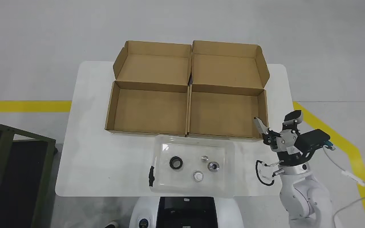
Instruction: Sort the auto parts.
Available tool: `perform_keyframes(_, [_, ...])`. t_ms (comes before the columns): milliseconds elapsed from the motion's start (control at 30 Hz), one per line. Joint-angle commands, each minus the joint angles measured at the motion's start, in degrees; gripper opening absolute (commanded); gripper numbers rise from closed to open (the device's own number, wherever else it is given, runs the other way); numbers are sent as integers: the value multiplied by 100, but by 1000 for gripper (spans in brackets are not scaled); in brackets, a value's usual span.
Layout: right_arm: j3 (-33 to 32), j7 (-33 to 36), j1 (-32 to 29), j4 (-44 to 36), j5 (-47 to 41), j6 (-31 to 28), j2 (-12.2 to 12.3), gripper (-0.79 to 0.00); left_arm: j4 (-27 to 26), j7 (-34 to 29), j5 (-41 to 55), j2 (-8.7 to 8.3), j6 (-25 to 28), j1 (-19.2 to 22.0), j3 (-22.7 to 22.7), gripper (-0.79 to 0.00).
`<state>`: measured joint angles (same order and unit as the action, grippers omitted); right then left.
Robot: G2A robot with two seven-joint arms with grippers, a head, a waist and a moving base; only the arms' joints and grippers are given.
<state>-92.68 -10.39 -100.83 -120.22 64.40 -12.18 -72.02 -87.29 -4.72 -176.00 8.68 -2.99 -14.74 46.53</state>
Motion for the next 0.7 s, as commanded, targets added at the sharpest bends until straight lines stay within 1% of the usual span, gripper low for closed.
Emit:
perform_keyframes(0, [0, 0, 0, 0, 0, 0, 0, -1, 0, 0, 0, 0, 0, 0, 0, -1])
perform_keyframes(533, [0, 0, 0, 0, 0, 0, 0, 0, 0, 0, 0, 0, 0, 0, 0, 0])
perform_keyframes(667, [22, 219, 103, -2, 105, -97, 12, 0, 0, 0, 0, 0, 0, 0, 0, 0])
